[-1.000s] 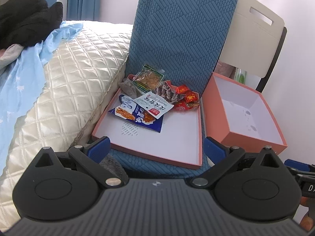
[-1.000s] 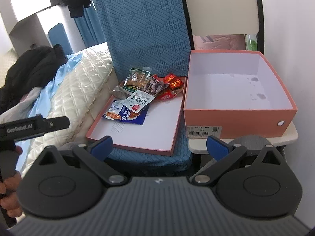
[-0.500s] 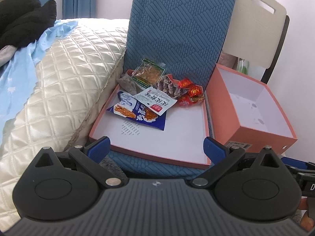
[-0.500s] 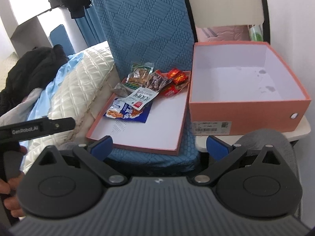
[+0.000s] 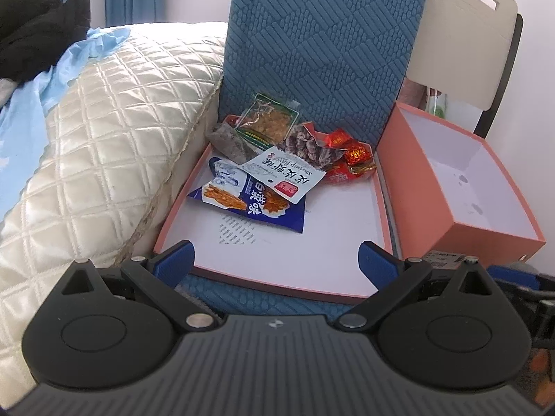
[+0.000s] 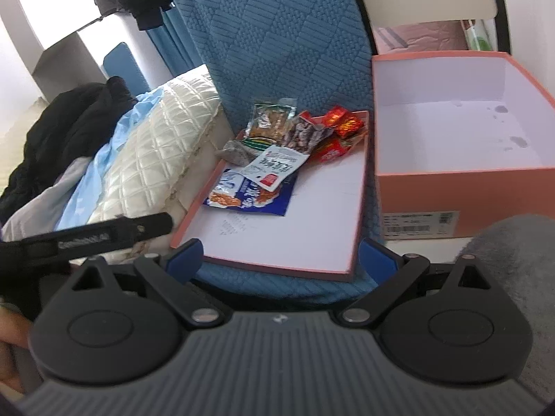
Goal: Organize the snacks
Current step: 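Move both tools toward the snack packets on the white tray, then lower the right gripper onto the clear shrimp-flavor bag and close it, then grasp the red spicy-strip bag with the left gripper while the right gripper holds the shrimp bag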
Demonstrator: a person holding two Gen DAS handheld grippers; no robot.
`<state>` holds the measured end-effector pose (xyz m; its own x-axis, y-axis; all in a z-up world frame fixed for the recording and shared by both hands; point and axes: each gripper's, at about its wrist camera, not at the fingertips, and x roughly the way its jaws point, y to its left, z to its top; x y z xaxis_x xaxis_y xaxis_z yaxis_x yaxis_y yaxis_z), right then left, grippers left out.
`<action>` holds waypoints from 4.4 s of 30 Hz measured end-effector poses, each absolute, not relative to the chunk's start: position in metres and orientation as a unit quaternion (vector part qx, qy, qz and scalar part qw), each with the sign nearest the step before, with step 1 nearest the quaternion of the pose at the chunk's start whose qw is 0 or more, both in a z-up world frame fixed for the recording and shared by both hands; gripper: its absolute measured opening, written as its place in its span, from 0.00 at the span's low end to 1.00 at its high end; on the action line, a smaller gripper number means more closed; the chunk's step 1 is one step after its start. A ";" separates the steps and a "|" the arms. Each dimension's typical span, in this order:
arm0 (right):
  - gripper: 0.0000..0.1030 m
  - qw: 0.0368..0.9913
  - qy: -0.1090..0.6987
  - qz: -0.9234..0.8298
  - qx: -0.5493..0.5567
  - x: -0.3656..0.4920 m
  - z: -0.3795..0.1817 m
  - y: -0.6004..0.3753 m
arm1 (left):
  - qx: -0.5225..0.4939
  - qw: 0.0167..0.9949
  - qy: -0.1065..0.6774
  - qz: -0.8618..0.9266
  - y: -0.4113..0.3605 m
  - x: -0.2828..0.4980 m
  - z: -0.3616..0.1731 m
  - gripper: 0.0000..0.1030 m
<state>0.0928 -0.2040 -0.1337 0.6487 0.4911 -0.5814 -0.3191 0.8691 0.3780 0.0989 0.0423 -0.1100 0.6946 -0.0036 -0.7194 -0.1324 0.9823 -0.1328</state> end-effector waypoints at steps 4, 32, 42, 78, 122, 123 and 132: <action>0.92 0.904 0.341 0.230 0.116 0.104 -0.135 -0.197 | -0.078 0.916 0.391 0.030 0.041 0.110 -0.117 0.99; 0.80 0.890 0.344 0.243 0.174 0.235 -0.135 -0.160 | -0.140 0.899 0.410 0.068 0.076 0.211 -0.167 0.99; 0.80 0.883 0.371 0.228 0.173 0.293 -0.156 -0.147 | -0.161 0.895 0.410 0.075 0.085 0.247 -0.182 0.99; 0.81 0.797 0.499 0.215 0.265 0.419 -0.246 -0.129 | -0.144 0.866 0.464 0.123 0.099 0.355 -0.240 0.99; 0.15 0.869 0.428 0.224 0.108 0.396 -0.202 -0.119 | -0.101 0.867 0.476 0.108 0.092 0.345 -0.264 0.79; 0.15 0.871 0.424 0.226 0.100 0.393 -0.200 -0.116 | -0.099 0.868 0.474 0.110 0.093 0.345 -0.263 0.77; 0.15 0.887 0.401 0.217 0.067 0.367 -0.192 -0.116 | -0.132 0.876 0.449 0.116 0.105 0.326 -0.250 0.49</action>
<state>0.3671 -0.1159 -0.1918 0.5838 0.4395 -0.6827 -0.3320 0.8965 0.2933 0.3263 0.1047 -0.2503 0.5706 0.0844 -0.8169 -0.3218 0.9381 -0.1278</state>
